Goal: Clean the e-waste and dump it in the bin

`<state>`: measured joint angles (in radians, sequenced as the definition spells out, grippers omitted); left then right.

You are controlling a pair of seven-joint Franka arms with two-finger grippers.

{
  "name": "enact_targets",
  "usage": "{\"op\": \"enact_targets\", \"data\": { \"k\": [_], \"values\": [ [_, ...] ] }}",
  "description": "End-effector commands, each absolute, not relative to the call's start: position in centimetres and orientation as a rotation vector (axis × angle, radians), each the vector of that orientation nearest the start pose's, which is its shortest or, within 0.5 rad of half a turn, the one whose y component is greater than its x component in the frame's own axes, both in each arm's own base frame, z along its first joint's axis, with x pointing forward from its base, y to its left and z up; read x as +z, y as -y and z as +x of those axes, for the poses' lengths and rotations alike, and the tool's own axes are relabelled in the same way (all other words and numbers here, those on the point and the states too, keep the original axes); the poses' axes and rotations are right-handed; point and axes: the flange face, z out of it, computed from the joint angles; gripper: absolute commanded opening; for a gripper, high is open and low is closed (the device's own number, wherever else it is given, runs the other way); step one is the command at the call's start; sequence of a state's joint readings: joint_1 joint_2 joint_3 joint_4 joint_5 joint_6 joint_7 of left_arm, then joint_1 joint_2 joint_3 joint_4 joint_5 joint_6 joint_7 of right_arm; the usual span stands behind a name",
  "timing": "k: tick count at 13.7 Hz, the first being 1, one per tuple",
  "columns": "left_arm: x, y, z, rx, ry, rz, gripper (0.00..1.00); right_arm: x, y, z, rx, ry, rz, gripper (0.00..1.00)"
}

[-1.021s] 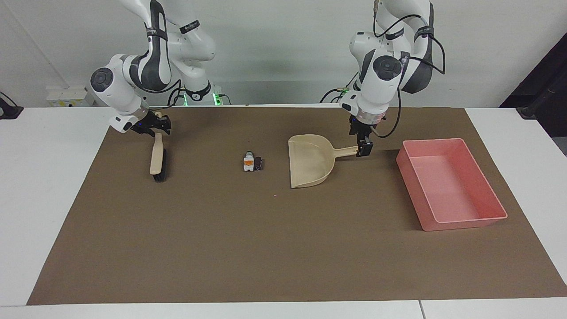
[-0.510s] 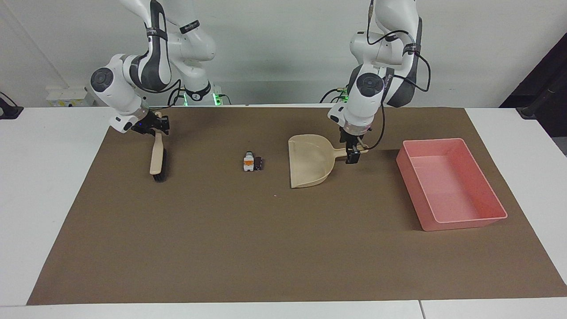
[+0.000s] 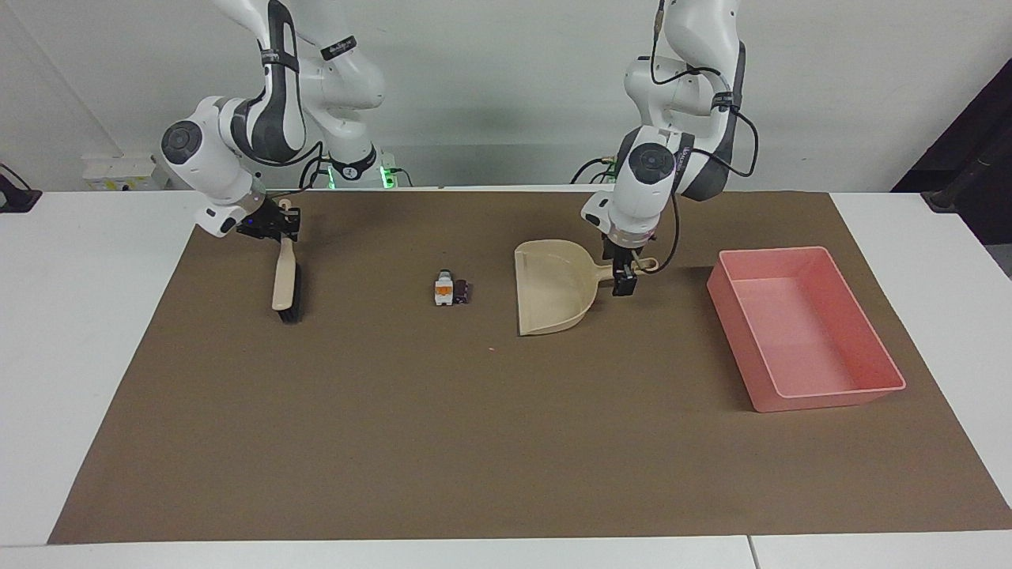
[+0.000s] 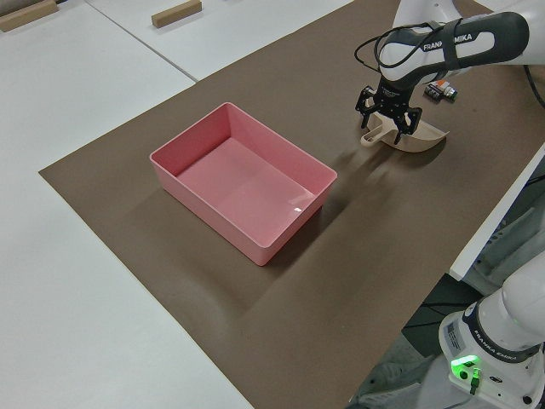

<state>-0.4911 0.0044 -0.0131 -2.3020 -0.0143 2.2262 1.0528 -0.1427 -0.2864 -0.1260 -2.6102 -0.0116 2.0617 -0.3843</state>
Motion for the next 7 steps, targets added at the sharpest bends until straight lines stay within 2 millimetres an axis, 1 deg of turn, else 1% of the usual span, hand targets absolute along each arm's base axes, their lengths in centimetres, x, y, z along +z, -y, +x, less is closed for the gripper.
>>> {"op": "enact_targets", "data": {
  "k": [1, 2, 3, 4, 5, 6, 7],
  "values": [
    [34.0, 24.5, 43.2, 0.082, -2.175, -2.292, 0.83, 33.2, 10.3, 36.6, 0.347, 0.204, -3.003, 0.05],
    [34.0, 24.8, 43.0, 0.083, -2.167, -2.298, 0.75, 33.3, 10.2, 36.8, 0.348, 0.204, -3.005, 0.01],
    [34.1, 25.2, 42.8, 0.081, -2.158, -2.306, 0.69, 33.6, 10.1, 37.2, 0.341, 0.201, -3.010, 0.00],
    [34.2, 25.6, 42.6, 0.079, -2.152, -2.310, 0.64, 34.6, 10.1, 37.9, 0.346, 0.219, -3.020, 0.00],
    [34.1, 25.7, 42.5, 0.081, -2.148, -2.314, 0.57, 36.0, 10.1, 38.8, 0.362, 0.229, -3.021, 0.00],
    [34.3, 25.7, 42.5, 0.081, -2.148, -2.314, 0.44, 37.7, 9.6, 39.8, 0.389, 0.251, -3.021, 0.00],
    [34.4, 25.8, 42.4, 0.083, -2.150, -2.312, 0.30, 39.3, 8.5, 40.8, 0.400, 0.304, -3.052, 0.00]
  ]
}}
